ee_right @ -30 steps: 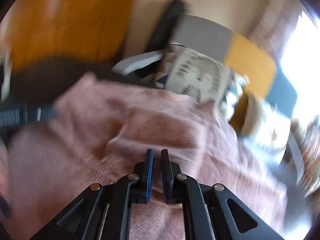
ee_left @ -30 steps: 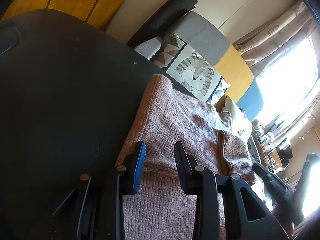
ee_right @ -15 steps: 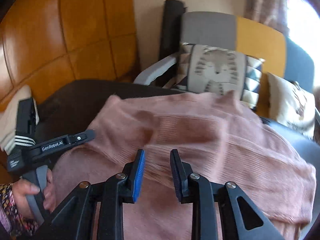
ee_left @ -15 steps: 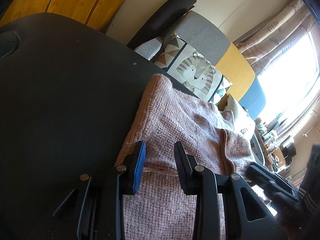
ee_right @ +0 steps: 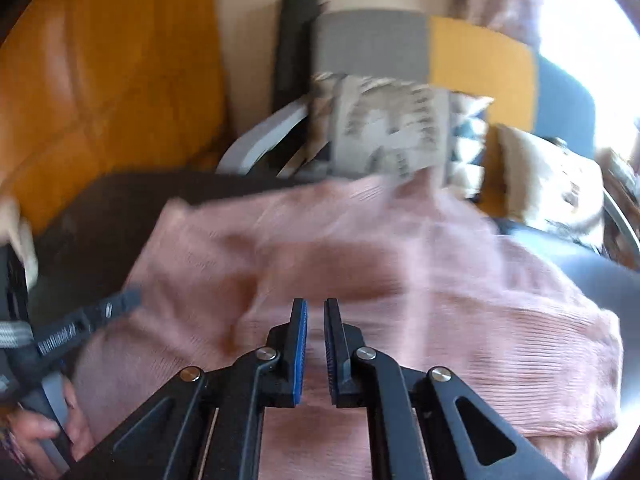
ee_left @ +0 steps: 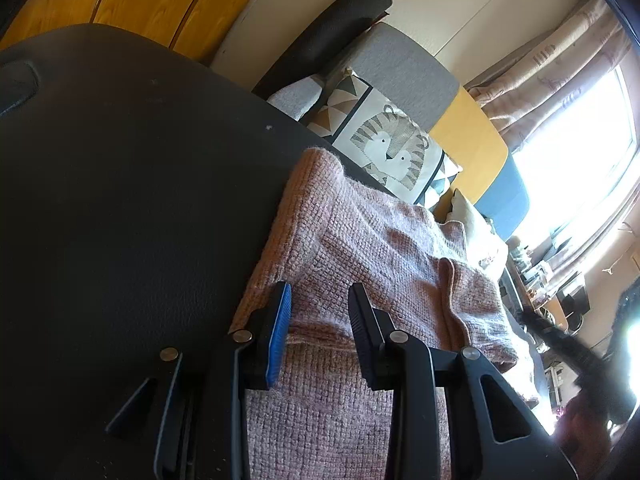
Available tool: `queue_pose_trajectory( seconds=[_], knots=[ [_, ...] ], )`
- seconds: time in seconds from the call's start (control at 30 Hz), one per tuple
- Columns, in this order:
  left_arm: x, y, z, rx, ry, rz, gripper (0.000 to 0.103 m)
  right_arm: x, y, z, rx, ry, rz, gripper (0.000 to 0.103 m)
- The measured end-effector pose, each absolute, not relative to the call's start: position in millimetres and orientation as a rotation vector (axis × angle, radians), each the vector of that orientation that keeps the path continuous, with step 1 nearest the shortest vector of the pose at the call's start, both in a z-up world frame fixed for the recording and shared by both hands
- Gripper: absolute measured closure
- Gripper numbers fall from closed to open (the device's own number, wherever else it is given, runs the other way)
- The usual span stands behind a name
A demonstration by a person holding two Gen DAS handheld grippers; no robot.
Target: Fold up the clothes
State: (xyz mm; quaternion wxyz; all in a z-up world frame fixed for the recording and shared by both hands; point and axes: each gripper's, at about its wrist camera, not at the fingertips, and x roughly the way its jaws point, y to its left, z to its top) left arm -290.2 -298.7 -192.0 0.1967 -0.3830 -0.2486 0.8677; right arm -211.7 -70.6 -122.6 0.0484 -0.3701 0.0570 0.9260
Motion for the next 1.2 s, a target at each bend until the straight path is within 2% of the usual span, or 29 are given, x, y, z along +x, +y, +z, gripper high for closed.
queue_pose_trajectory(
  seconds=[0.17, 0.23, 0.27, 0.3, 0.47, 0.63, 0.67, 0.73, 0.8, 1.0, 1.2],
  knots=[
    [-290, -297, -191, -1.073, -0.682, 2.438, 0.07, -179, 4, -111, -1.028, 0.482, 2.726, 0.095],
    [-289, -297, -190, -1.073, -0.681, 2.44, 0.07, -175, 5, -113, -1.067, 0.559, 2.783, 0.092],
    [-289, -297, -190, -1.073, -0.681, 2.44, 0.07, -174, -2, -114, -1.091, 0.568, 2.828, 0.086],
    [-289, -297, -190, -1.074, -0.681, 2.44, 0.07, -174, -17, -114, -1.107, 0.513, 2.873, 0.079],
    [-288, -297, -189, -1.073, -0.68, 2.441, 0.07, -203, -112, -127, -1.271, 0.038, 2.983, 0.077],
    [-288, -297, -190, -1.069, -0.692, 2.434, 0.07, -236, -180, -168, -1.445, -0.507, 2.764, 0.077],
    [-288, -298, -190, -1.068, -0.695, 2.432, 0.07, -239, -184, -175, -1.42, -0.581, 2.721, 0.077],
    [-289, -298, -191, -1.067, -0.7, 2.428, 0.07, -237, -181, -175, -1.374, -0.58, 2.721, 0.078],
    [-289, -299, -191, -1.065, -0.705, 2.424, 0.07, -237, -165, -170, -1.37, -0.47, 2.732, 0.095],
    [-289, -300, -191, -1.065, -0.706, 2.422, 0.07, -227, -81, -149, -1.217, -0.069, 2.699, 0.095],
    [-289, -299, -191, -1.066, -0.701, 2.425, 0.07, -184, 43, -147, -1.09, 0.526, 2.511, 0.095]
  ],
)
